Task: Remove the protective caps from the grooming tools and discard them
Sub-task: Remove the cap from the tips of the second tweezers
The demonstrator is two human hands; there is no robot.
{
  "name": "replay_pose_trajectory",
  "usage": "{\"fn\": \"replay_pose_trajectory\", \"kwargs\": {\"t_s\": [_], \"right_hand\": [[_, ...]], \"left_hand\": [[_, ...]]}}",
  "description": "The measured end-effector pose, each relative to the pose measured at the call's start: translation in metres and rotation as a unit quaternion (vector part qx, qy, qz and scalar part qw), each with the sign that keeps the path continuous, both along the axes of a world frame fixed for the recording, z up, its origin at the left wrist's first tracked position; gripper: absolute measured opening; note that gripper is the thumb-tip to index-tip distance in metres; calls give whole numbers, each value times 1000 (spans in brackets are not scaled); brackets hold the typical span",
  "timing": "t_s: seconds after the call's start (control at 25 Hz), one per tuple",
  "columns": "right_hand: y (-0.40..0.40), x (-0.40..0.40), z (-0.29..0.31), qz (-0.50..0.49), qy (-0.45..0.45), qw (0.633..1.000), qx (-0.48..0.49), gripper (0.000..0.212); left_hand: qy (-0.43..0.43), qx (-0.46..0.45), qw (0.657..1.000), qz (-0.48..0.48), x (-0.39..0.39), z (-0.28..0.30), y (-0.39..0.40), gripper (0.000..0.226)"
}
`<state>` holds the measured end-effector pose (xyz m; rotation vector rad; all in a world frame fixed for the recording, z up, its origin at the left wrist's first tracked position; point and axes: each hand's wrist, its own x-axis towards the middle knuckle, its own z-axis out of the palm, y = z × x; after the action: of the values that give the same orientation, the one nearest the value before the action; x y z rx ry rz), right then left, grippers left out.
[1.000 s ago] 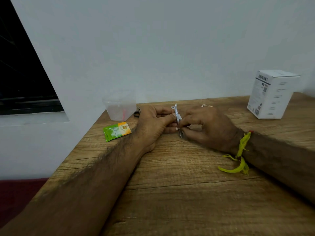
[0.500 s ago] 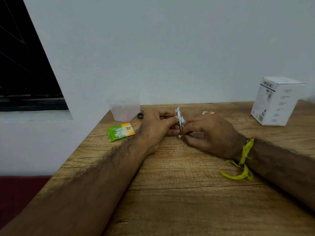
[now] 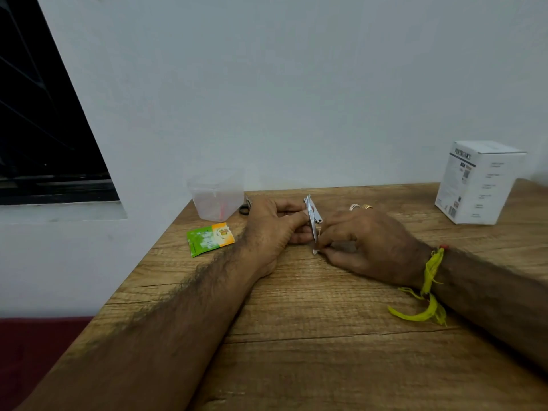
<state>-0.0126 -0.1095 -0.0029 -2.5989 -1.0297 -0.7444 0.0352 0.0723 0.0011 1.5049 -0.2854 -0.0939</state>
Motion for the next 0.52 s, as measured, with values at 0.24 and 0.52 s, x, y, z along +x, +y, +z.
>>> {"fn": "replay_pose_trajectory", "kwargs": {"t_s": [0.24,0.52], "right_hand": [[1,0,-1,-5,8,1000,0,16],[5,1,-3,-36,-13,999,15,17]], "left_hand": [[11,-7,1000,11,0,0,0,14],[18,-4,1000,16,-2,4,-1,18]]}}
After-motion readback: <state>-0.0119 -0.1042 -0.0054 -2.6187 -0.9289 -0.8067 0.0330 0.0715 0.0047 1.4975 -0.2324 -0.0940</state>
